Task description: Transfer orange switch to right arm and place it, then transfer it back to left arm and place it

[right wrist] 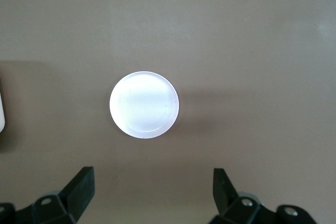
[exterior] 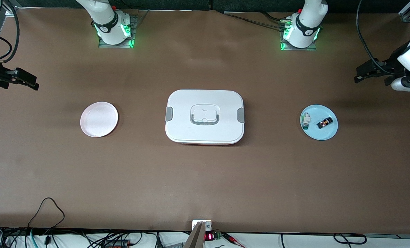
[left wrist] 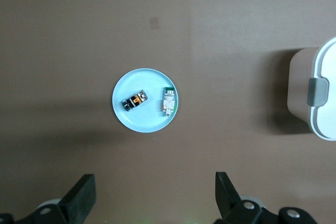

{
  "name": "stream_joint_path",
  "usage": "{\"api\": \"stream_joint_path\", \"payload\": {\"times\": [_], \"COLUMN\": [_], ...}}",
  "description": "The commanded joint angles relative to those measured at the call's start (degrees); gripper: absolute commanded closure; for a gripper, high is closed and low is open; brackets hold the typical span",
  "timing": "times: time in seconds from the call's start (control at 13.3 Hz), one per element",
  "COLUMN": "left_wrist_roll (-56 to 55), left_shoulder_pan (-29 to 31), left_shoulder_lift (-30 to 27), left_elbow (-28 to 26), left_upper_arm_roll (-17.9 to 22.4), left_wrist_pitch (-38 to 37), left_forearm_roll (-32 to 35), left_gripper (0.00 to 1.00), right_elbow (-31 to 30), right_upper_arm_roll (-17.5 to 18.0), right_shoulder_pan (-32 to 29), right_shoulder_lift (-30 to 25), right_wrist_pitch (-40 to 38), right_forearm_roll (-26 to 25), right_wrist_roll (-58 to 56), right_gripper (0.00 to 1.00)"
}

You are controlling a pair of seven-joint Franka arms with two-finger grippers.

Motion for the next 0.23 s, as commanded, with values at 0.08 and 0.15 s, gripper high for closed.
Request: {"api": "stream_joint_path", "payload": {"times": [0.08,0.15], "left_wrist_roll": [-1.5,-1.4], "left_shoulder_pan": [0.1,0.1], "left_shoulder_lift": [0.4,0.4], "left_elbow": [1.1,1.1], "left_upper_arm_roll": [0.0,-0.1], "left_wrist_pitch": [-0.1,-0.3], "left_forearm_roll": [1.2,2.4], "left_gripper": [0.0,0.0], "right_elbow": [1.1,1.2], "right_upper_arm_roll": [0.1,0.1], "right_shoulder_pan": [-0.1,-0.1], "right_shoulder_lift": [0.2,0.2], "right_wrist_pitch": [-0.3,-0.2], "right_forearm_roll": [0.7,0.8], "right_wrist_roll": [0.0,0.0], "right_gripper": [0.0,0.0]}}
